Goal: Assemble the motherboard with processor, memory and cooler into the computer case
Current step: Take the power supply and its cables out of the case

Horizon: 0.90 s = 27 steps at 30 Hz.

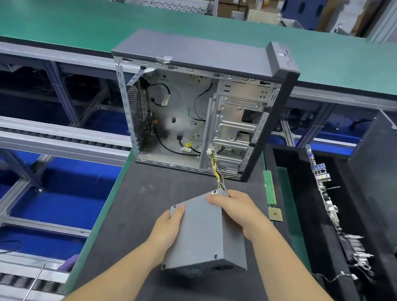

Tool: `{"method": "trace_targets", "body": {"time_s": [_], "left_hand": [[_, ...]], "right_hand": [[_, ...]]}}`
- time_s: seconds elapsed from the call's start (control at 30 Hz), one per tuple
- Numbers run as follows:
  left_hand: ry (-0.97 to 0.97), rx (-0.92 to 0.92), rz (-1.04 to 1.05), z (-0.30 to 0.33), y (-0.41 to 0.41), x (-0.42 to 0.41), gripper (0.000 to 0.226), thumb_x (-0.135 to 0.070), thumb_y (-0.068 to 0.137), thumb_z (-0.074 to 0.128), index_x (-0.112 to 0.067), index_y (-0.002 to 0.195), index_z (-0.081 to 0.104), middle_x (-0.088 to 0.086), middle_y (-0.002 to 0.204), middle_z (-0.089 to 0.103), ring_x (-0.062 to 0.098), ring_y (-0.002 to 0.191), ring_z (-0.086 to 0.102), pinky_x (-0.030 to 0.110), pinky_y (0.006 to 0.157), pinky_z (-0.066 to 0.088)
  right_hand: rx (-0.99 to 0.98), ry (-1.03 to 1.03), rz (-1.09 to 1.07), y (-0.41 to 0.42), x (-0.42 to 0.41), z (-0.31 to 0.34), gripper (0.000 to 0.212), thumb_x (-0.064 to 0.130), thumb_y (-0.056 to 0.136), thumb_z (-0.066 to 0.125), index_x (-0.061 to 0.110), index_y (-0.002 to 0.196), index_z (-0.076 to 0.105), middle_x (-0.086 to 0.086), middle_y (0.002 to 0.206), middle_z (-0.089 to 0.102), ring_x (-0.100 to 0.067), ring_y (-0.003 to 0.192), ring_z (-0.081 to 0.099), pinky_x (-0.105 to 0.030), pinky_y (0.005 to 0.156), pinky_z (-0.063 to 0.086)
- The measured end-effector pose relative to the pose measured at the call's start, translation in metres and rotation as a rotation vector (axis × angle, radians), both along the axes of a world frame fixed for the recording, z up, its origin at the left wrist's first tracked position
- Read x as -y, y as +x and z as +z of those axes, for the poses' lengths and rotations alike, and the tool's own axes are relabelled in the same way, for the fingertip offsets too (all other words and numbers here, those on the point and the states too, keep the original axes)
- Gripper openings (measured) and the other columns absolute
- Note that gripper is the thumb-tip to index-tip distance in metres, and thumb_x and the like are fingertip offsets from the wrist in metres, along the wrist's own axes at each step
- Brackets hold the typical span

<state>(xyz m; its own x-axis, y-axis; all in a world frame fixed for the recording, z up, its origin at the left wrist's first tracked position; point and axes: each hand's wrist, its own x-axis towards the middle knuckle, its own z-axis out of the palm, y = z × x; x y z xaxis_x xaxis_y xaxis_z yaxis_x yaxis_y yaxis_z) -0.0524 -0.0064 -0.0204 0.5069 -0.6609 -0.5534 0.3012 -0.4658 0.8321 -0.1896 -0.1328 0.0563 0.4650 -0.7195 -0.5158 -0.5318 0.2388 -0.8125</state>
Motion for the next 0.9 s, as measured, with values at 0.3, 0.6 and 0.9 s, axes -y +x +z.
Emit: {"method": "trace_targets", "body": {"time_s": [0.3, 0.6, 0.9], "left_hand": [[0.067, 0.215, -0.047, 0.002, -0.013, 0.017, 0.040, -0.045, 0.100, 0.040, -0.013, 0.117, 0.056, 0.001, 0.116, 0.063, 0.018, 0.099, 0.060, 0.034, 0.081, 0.048], [-0.200, 0.090, 0.004, 0.047, -0.012, 0.054, 0.036, -0.039, 0.106, 0.035, -0.029, 0.127, 0.063, -0.002, 0.136, 0.060, 0.013, 0.124, 0.054, 0.035, 0.108, 0.040], [-0.227, -0.119, 0.017, 0.064, 0.012, 0.044, 0.022, -0.032, 0.092, 0.067, -0.018, 0.108, 0.073, 0.009, 0.107, 0.073, 0.025, 0.095, 0.068, 0.041, 0.088, 0.052]], "right_hand": [[-0.221, -0.115, 0.046, -0.004, 0.006, 0.006, 0.054, 0.060, 0.064, 0.071, 0.021, 0.100, 0.067, -0.003, 0.114, 0.068, -0.026, 0.111, 0.062, -0.043, 0.099, 0.051], [-0.377, -0.307, 0.082, 0.026, -0.014, 0.011, 0.082, 0.081, 0.075, 0.053, 0.024, 0.134, 0.050, -0.011, 0.137, 0.044, -0.035, 0.134, 0.036, -0.041, 0.090, 0.037], [-0.048, -0.116, -0.188, 0.033, 0.016, 0.001, 0.047, 0.053, 0.099, 0.052, 0.009, 0.096, 0.066, -0.003, 0.088, 0.062, -0.020, 0.077, 0.058, -0.031, 0.067, 0.040]]}}
